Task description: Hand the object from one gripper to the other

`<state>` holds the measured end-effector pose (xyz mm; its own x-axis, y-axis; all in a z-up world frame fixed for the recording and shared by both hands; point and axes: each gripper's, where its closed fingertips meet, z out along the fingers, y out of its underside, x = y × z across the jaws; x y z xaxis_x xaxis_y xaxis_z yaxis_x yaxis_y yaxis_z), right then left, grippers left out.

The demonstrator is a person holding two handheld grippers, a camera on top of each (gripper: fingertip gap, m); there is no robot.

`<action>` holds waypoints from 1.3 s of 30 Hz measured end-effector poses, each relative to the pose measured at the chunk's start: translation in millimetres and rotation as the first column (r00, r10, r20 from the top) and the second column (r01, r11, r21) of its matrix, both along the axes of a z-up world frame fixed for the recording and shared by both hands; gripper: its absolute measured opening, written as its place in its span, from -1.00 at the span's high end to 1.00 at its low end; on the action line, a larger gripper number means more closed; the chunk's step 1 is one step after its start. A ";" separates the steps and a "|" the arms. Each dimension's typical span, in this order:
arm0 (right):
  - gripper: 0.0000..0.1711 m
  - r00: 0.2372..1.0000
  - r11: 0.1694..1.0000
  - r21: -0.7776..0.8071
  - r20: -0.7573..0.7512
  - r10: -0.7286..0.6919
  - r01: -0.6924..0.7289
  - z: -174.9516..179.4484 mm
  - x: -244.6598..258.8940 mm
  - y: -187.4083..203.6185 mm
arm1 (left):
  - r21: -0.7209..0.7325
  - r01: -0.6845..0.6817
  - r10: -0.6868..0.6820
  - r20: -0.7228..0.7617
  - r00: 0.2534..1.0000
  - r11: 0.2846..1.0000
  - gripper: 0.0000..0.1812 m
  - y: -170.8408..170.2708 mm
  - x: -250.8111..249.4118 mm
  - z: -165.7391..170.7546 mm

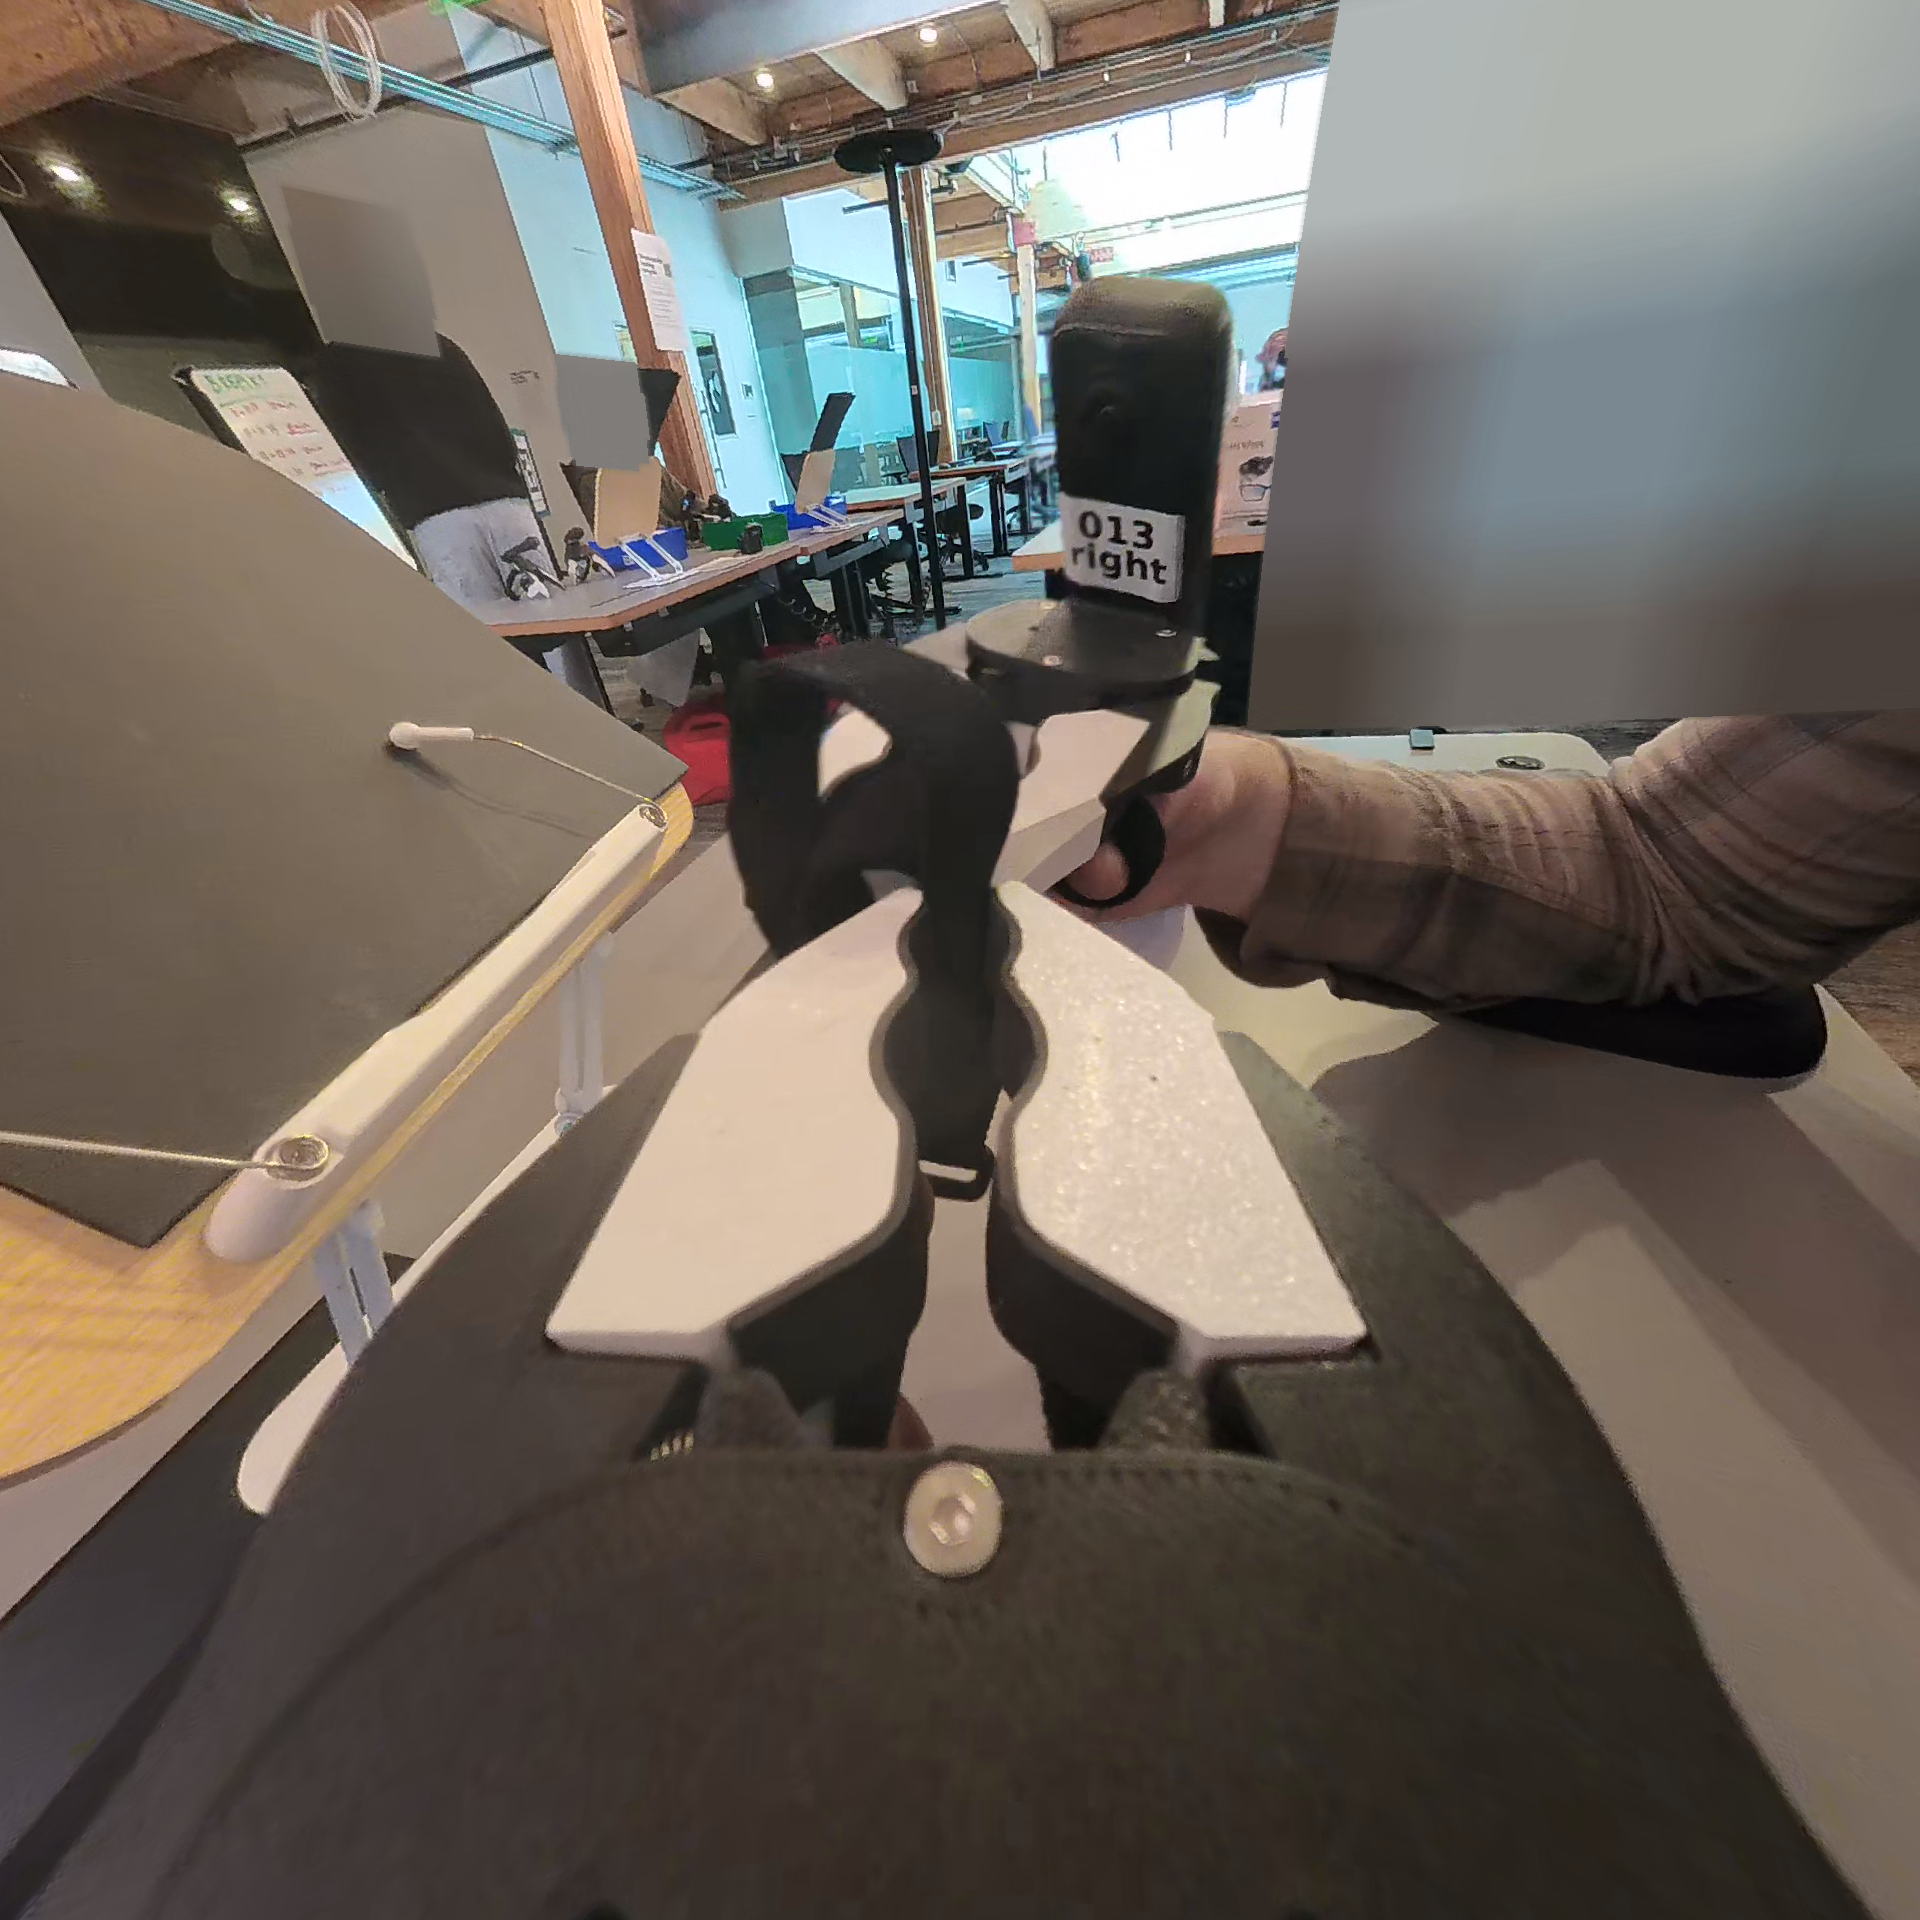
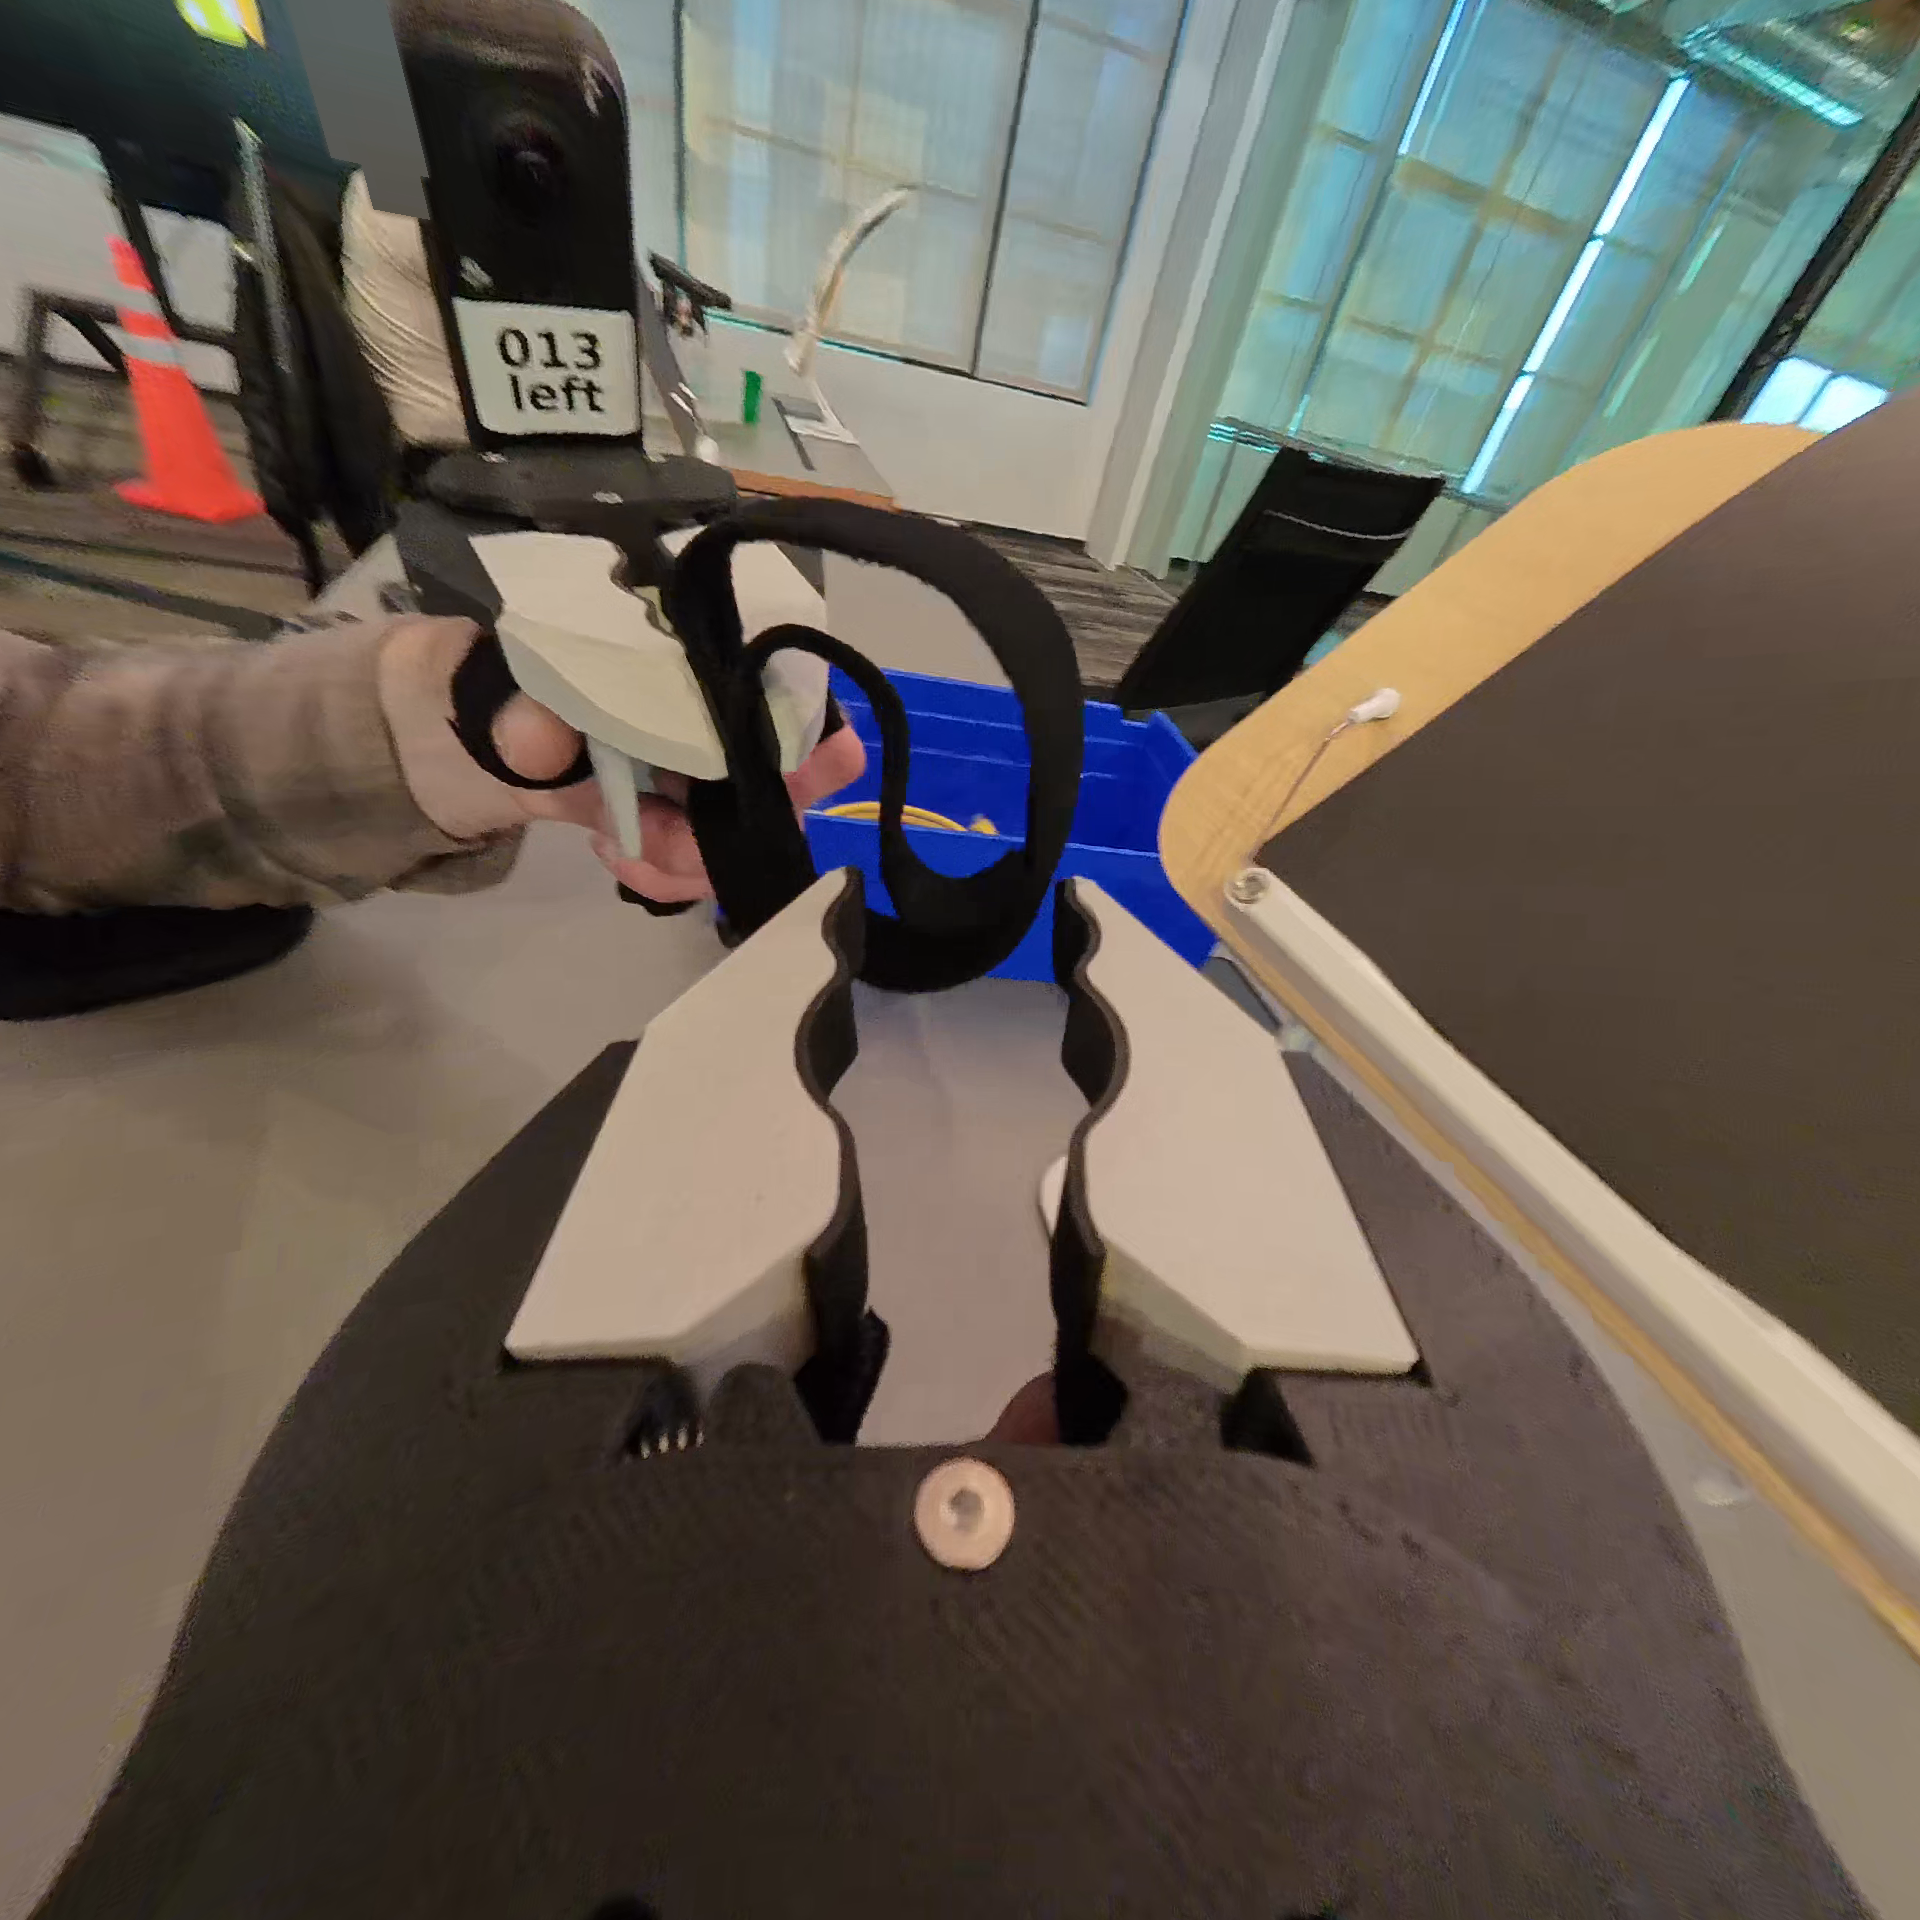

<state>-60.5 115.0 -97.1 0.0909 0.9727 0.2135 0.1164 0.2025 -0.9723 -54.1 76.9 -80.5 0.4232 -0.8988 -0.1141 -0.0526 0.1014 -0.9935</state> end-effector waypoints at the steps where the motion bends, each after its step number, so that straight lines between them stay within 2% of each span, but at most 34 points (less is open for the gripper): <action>1: 0.59 0.999 0.999 0.036 0.016 -0.029 0.028 0.6 1.2 2.9 | -0.001 -0.002 0.002 0.001 1.000 1.000 0.93 0.1 -0.3 0.4; 3: 0.58 0.994 0.986 0.140 0.031 -0.100 0.095 4.9 5.1 9.3 | 0.000 -0.003 0.003 0.007 1.000 1.000 0.93 -0.1 -0.6 1.5; 6: 0.69 0.990 0.953 0.275 0.021 -0.141 0.130 16.1 9.6 6.4 | -0.003 -0.002 0.002 0.016 1.000 1.000 0.93 -0.2 -0.7 2.7; 7: 0.75 0.990 0.940 0.315 0.015 -0.143 0.131 19.2 10.2 3.5 | -0.005 0.001 0.000 0.019 1.000 1.000 0.93 -0.6 -0.4 3.1; 13: 0.82 0.993 0.871 0.481 0.011 -0.119 0.099 25.2 10.1 -12.6 | -0.018 0.016 -0.015 0.039 0.999 1.000 0.93 -3.4 1.1 6.0; 21: 0.82 0.994 0.883 0.460 0.013 -0.110 0.092 33.1 23.9 -7.6 | -0.029 0.022 -0.020 0.059 0.998 0.999 0.93 -3.8 0.1 8.7; 25: 0.92 0.999 0.922 0.385 -0.001 0.043 -0.040 35.5 27.5 -27.2 | -0.038 0.032 -0.030 0.066 0.997 0.999 0.94 -4.5 1.5 8.3; 31: 0.80 0.999 0.915 0.403 0.020 0.029 -0.034 21.2 11.3 -29.4 | -0.032 0.059 -0.058 0.043 0.997 0.998 0.93 -10.6 8.8 5.5; 34: 0.74 0.997 0.904 0.428 0.062 -0.038 0.008 6.5 0.5 -21.5 | -0.031 0.078 -0.077 0.034 0.996 0.996 0.93 -14.6 13.8 3.8; 36: 0.81 0.995 0.898 0.438 0.061 -0.077 0.043 2.5 -2.9 -15.7 | -0.027 0.093 -0.092 0.024 0.995 0.995 0.93 -17.8 17.2 2.4; 37: 0.96 0.996 0.900 0.434 0.049 -0.081 0.052 2.8 -3.9 -14.8 | -0.026 0.100 -0.099 0.021 0.995 0.995 0.94 -19.3 18.7 1.9; 39: 1.00 0.996 0.903 0.424 0.030 -0.082 0.062 3.8 -4.7 -13.9 | -0.026 0.102 -0.102 0.012 0.995 0.994 0.93 -20.2 20.5 0.4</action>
